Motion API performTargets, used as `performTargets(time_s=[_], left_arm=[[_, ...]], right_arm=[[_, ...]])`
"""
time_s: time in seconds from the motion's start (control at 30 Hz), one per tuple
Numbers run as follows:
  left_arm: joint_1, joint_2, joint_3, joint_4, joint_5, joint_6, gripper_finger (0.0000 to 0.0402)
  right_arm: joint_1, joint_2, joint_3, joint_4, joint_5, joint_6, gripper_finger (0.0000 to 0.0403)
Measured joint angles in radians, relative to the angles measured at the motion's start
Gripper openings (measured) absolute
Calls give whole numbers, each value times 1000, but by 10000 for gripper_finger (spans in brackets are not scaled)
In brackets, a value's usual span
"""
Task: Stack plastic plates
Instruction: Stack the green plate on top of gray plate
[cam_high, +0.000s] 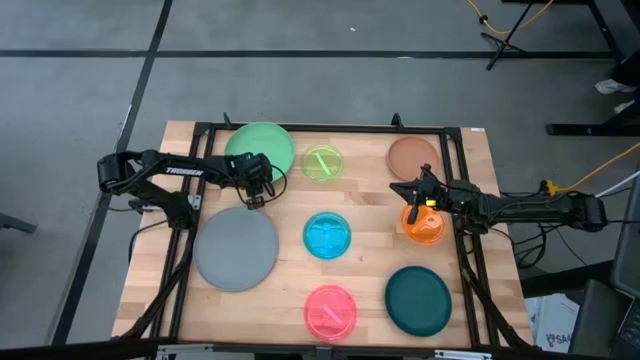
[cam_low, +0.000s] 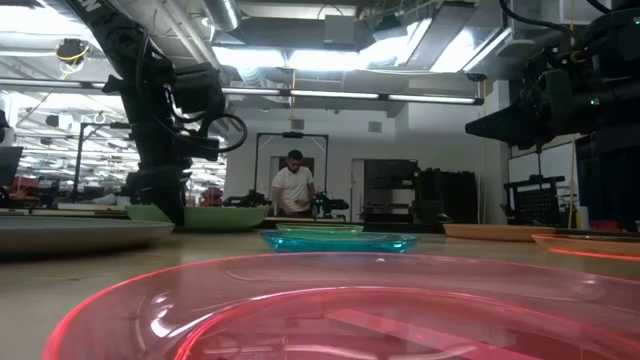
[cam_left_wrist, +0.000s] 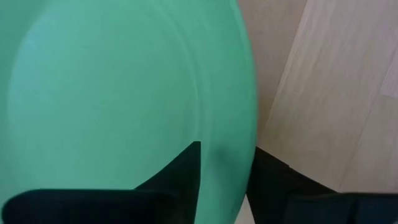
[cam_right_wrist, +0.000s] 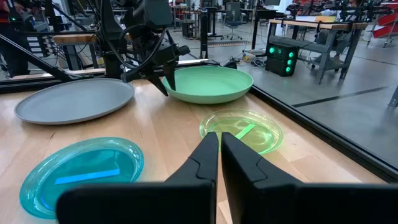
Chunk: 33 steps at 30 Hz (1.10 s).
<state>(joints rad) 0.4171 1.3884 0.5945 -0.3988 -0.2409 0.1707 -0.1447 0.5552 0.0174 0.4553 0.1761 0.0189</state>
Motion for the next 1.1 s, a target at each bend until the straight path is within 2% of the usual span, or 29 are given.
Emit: performTargets(time_s=[0.57, 0.77, 1.1], left_arm=[[-14, -2, 0, 1, 0, 3, 21], [-74, -9, 15, -36, -39, -9, 16], [-230, -9, 160, -244, -64, -118, 14]], right_arm=[[0, 0, 0, 0, 0, 0, 14], [0, 0, 0, 0, 0, 1, 14], [0, 0, 0, 4, -2, 14, 14]])
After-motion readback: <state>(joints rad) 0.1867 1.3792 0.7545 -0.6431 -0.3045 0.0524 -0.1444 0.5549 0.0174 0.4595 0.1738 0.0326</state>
